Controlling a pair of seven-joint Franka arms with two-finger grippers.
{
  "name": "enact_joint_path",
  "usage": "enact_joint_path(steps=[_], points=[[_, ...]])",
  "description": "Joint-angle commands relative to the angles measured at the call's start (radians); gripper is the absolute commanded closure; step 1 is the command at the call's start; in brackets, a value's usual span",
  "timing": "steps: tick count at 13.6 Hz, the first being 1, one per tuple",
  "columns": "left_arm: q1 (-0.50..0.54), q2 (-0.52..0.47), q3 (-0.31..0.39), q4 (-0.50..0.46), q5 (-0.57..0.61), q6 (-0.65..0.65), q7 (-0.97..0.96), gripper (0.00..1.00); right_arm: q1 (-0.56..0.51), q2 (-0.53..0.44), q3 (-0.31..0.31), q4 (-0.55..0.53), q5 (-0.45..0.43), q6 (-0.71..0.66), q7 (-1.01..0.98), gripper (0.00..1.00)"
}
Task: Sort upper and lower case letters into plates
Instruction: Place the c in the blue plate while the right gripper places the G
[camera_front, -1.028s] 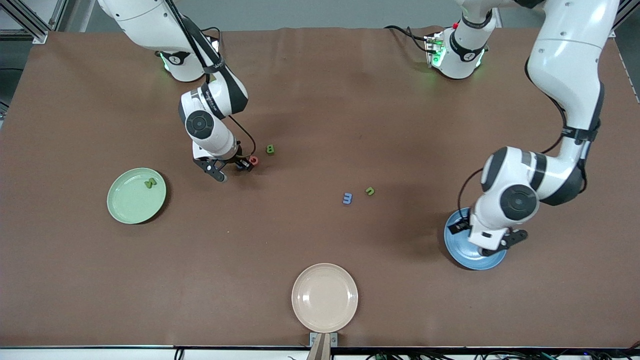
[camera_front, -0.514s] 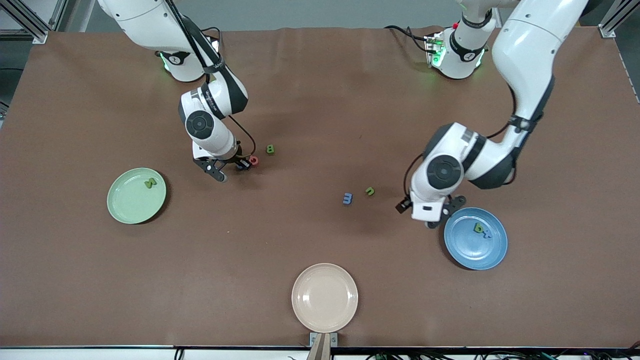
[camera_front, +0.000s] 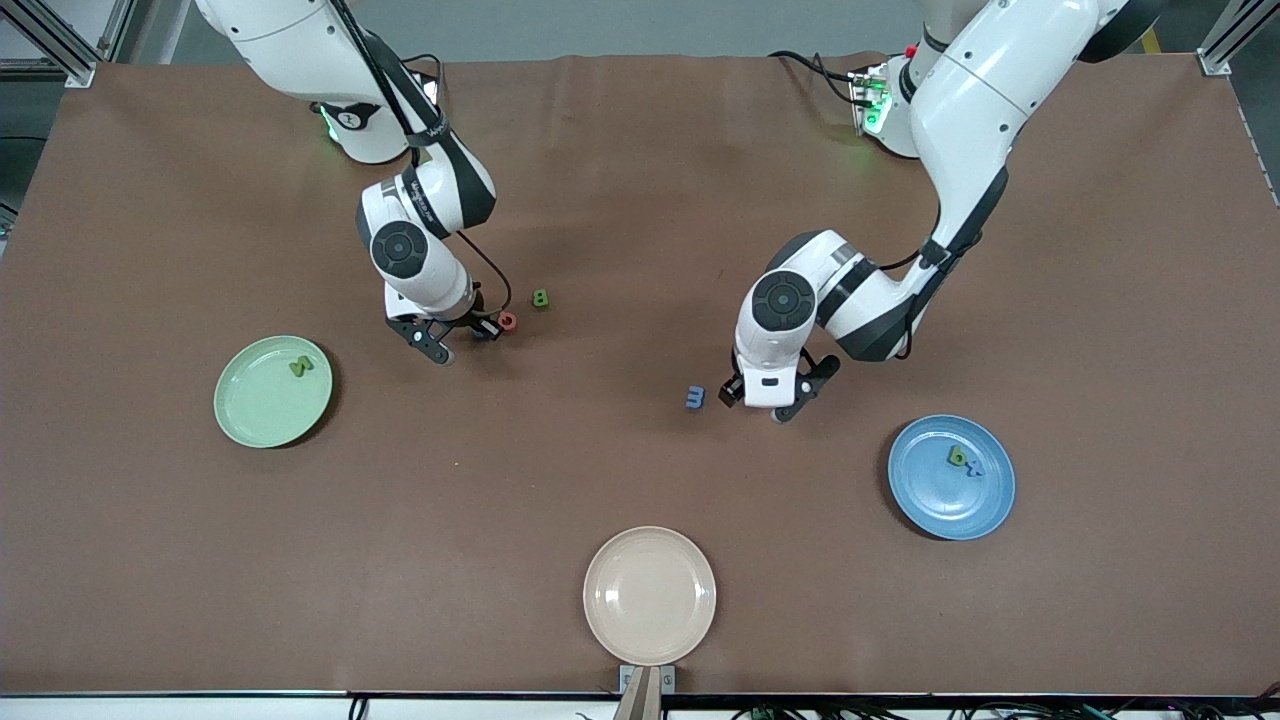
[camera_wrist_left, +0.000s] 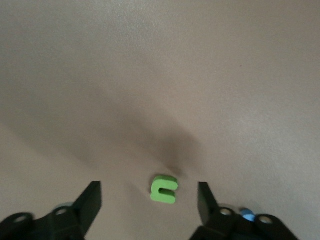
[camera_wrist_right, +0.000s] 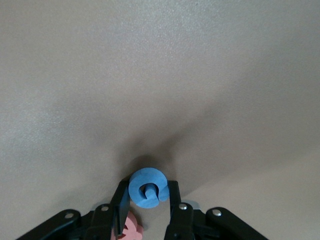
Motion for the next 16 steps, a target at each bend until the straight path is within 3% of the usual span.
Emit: enact_joint_path(steps=[1,5,7,11,14,16], points=[[0.002,0.017,-0.002,-0.001,0.024,0.046,-0.023,0.24,0.010,-0.002,-0.010,-0.012,-0.005,0.002,-0.002,0.77],[-0.020,0.029,0.001,-0.002,0.030,0.055,-0.043,0.31,0.004,-0.020,-0.010,-0.002,-0.011,-0.015,-0.012,0.81],[-0.018,0.038,0.003,-0.002,0.030,0.055,-0.043,0.35,-0.010,-0.080,-0.019,0.021,-0.011,-0.129,-0.060,0.82],[-0.020,0.053,0.004,-0.001,0.054,0.057,-0.049,0.42,-0.161,-0.203,-0.041,0.081,-0.054,-0.367,-0.432,0.82],[-0.018,0.057,0.004,0.002,0.054,0.058,-0.049,0.58,-0.328,-0.211,-0.039,0.104,-0.194,-0.374,-0.704,0.82],[-0.018,0.057,0.004,0.007,0.054,0.058,-0.046,0.78,-0.428,-0.201,-0.039,0.115,-0.212,-0.365,-0.905,0.82]])
